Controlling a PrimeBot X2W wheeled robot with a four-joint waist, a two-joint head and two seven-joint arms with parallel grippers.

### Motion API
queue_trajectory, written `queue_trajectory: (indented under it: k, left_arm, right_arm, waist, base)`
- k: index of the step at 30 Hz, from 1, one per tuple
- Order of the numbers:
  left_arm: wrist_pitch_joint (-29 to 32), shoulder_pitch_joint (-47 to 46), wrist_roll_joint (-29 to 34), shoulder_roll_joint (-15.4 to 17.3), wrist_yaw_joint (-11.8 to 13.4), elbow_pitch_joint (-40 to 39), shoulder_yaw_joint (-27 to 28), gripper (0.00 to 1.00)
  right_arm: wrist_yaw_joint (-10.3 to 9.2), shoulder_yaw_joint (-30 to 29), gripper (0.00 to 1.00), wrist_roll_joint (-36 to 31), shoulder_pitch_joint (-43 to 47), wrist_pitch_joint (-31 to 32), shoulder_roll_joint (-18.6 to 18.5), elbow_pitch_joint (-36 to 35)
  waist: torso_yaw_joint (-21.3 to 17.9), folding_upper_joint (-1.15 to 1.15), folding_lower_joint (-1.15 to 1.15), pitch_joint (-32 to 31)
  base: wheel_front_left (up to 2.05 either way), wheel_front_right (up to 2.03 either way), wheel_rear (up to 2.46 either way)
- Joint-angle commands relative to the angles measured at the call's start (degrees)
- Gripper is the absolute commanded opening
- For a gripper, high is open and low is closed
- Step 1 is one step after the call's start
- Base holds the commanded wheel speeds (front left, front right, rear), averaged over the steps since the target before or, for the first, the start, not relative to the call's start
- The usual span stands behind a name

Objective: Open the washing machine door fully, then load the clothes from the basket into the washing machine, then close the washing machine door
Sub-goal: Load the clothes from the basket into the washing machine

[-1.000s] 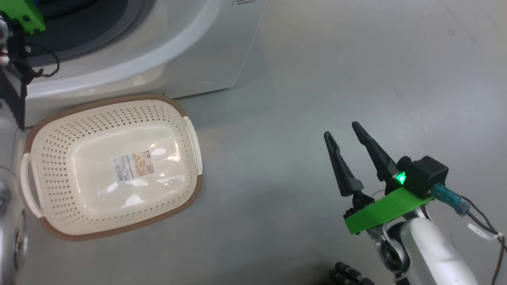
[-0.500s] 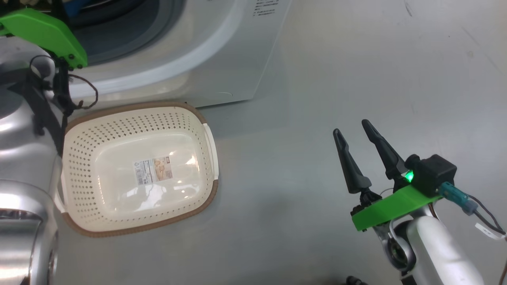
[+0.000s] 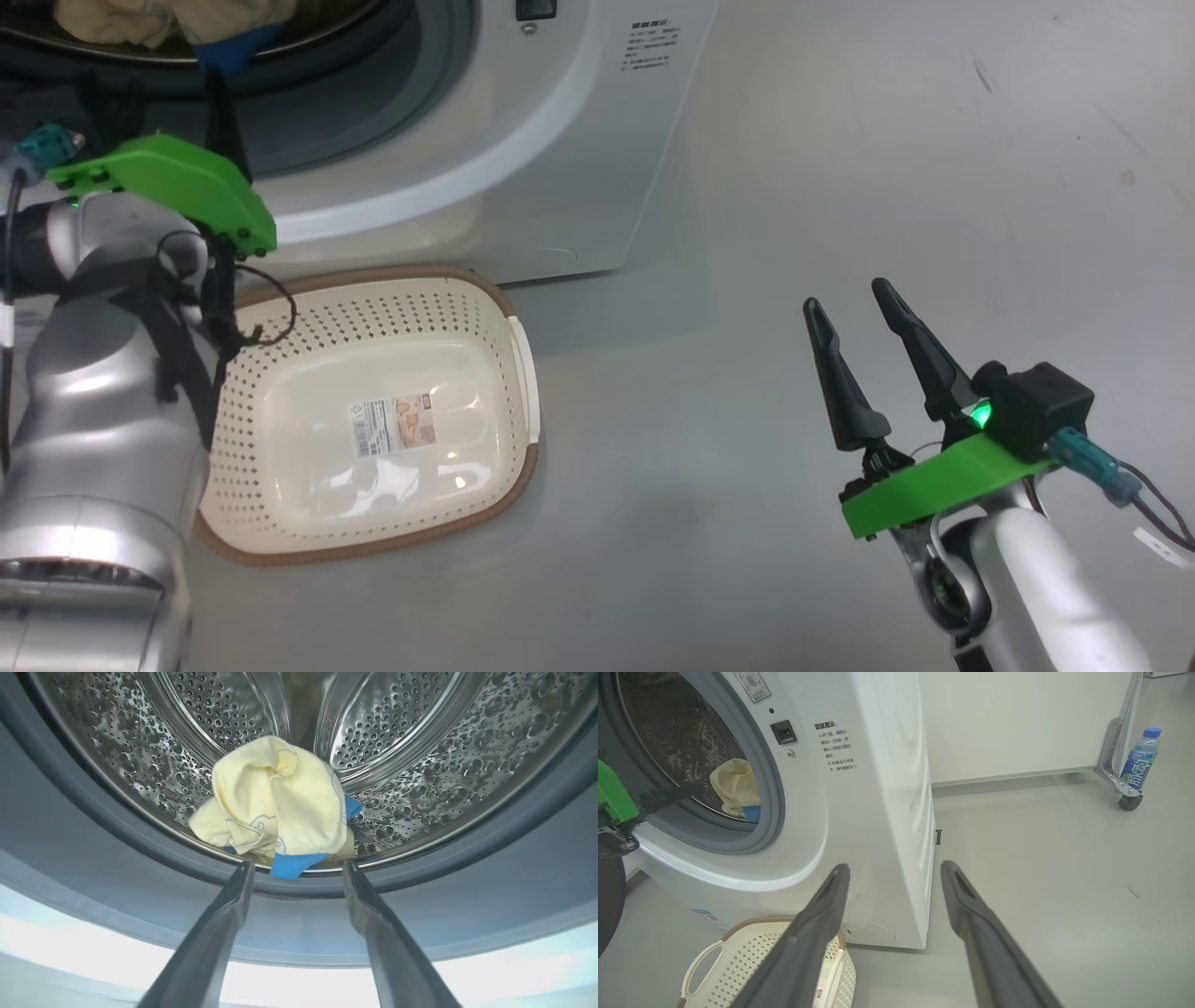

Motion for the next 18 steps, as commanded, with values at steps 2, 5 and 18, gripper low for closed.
queue_trajectory:
  k: [2,5,18]
  left_arm:
    - [-0.7,1.3,-0.4,1.6,-0.3,-2.6,0.8,1.0]
    - [-0.8,4.3,-0.7,1.3,-0.5,-4.5,0.9,1.0]
    - [-0.8,25.5,-0.4,-0.3,1.9,-25.2,5.2,1.0]
  right_arm:
    - [0.02,0.4,1.0,-0.4,0.8,-0.4,-0.8,-1.4]
    - [0.02,0.2,1.0,-0.4,0.8,-0.4,-0.9,-1.4]
    - [0.02,-2.2,1.0,-1.1,2.4,-0.4,-1.6,-1.7]
  waist:
    - [0.4,0.0,0.0,-0.5]
    - [0.5,0.0,0.0,-1.1]
    - [2.5,0.0,0.0,-5.0]
  base:
    - [0.0,0.0,0.0]
    - [0.0,0.0,0.0]
    - [0.0,0.0,0.0]
